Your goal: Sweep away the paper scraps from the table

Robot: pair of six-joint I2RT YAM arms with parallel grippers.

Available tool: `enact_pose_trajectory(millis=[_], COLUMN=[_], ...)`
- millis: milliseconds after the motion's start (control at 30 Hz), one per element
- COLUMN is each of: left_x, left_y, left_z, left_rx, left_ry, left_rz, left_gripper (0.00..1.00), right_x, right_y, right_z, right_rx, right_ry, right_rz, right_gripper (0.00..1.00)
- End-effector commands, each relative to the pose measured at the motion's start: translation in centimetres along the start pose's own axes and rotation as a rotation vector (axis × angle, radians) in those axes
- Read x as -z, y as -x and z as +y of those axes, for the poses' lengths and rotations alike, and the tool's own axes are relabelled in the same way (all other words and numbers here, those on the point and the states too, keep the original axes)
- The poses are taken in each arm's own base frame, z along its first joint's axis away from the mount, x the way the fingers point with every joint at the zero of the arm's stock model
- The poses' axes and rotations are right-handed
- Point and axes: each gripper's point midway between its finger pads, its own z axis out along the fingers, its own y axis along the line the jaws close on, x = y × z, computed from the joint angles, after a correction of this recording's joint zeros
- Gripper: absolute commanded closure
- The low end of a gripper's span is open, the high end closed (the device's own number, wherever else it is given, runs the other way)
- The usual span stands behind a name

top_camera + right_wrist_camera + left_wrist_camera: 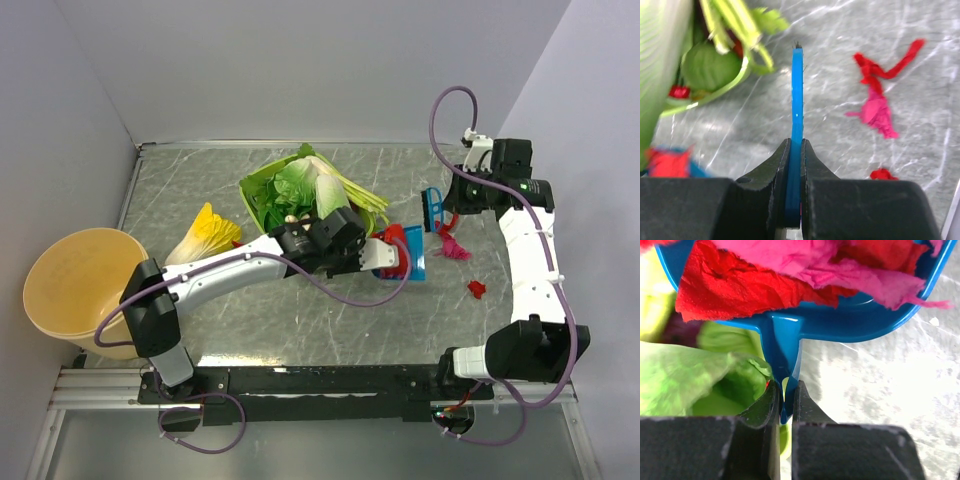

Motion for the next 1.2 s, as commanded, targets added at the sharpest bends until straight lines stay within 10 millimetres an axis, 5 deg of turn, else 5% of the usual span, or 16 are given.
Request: enact_pose_trajectory(millis=[0, 367, 633, 867, 1167], left_x=[4.0, 12.9, 22.4, 29.5, 36.8], left_y=[1.1, -4.2, -11.4, -17.6, -22.9], left_z=[2.1, 3.6, 8.8, 7.0, 4.8], left_rx=[-0.060, 0.090, 0.362, 0.484, 0.681], left_ry=[0.056, 0.103, 0.338, 0.514, 0.752], left_rz=[0.010, 0.146, 0.181, 0.320, 0.486], left_gripper=[0.99, 0.99, 0.99, 0.99, 0.99], right_x=[-1.0, -2.6, -4.8, -6.4, -7.3], right_y=[0.6, -1.9, -4.9, -6.3, -8.0], right_z=[-2.2, -2.7, -3.6, -3.8, -3.3], right_rx=[-0.061, -0.108, -0.106, -0.129, -0.154], right_ry=[-0.087, -0.071, -0.078, -0.057, -0.016], right_rz=[-0.037, 0.050, 0.150, 0.215, 0.292], right_gripper=[1.00, 1.00, 1.00, 1.00, 1.00])
